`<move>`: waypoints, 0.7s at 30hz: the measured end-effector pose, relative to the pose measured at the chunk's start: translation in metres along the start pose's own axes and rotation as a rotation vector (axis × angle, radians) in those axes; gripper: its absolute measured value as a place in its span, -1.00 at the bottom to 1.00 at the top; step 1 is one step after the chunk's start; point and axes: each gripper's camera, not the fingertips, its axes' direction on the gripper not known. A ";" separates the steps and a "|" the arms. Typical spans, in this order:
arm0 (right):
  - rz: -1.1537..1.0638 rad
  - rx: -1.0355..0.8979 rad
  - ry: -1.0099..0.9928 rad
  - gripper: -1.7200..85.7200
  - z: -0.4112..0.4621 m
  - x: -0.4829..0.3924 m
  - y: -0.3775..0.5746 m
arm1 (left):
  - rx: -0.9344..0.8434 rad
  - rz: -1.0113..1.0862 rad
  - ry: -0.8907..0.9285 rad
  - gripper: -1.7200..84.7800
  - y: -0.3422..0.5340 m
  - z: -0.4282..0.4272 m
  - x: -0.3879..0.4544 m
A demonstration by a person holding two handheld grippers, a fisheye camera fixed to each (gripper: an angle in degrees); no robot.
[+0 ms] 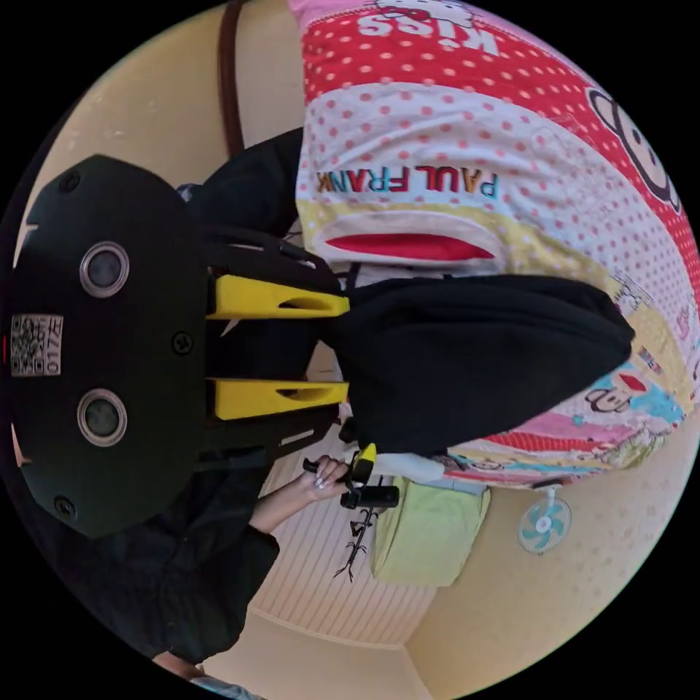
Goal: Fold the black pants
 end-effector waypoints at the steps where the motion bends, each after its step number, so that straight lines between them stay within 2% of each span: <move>1: 0.049 0.004 -0.017 -0.64 0.001 0.008 0.003 | 0.002 -0.011 -0.006 -0.60 0.002 -0.003 -0.002; 3: 0.098 0.072 0.008 -0.59 -0.011 0.010 0.001 | 0.099 -0.018 0.075 -0.61 -0.001 -0.036 -0.007; 6: 0.060 0.186 0.042 -0.58 -0.037 0.000 -0.020 | 0.243 0.015 0.183 -0.61 -0.030 -0.083 -0.006; 9: 0.038 0.243 0.045 -0.57 -0.045 0.004 -0.057 | 0.307 0.070 0.107 -0.58 -0.080 -0.112 0.002; 13: 0.039 0.113 -0.075 -0.55 -0.003 0.031 -0.111 | 0.278 0.050 0.084 -0.51 -0.145 -0.106 -0.005; 15: 0.045 0.118 -0.134 -0.55 0.015 0.033 -0.120 | 0.173 0.014 0.156 -0.52 -0.176 -0.075 -0.013; 16: 0.040 0.137 -0.133 -0.56 0.022 0.029 -0.122 | 0.176 0.017 0.158 -0.53 -0.178 -0.070 -0.011; 18: 0.013 0.159 -0.080 -0.58 0.032 0.015 -0.118 | 0.297 0.006 0.042 -0.54 -0.168 -0.076 0.008; 21: -0.007 0.133 -0.024 -0.66 0.041 -0.005 -0.109 | 0.300 0.006 -0.056 -0.65 -0.160 -0.091 0.032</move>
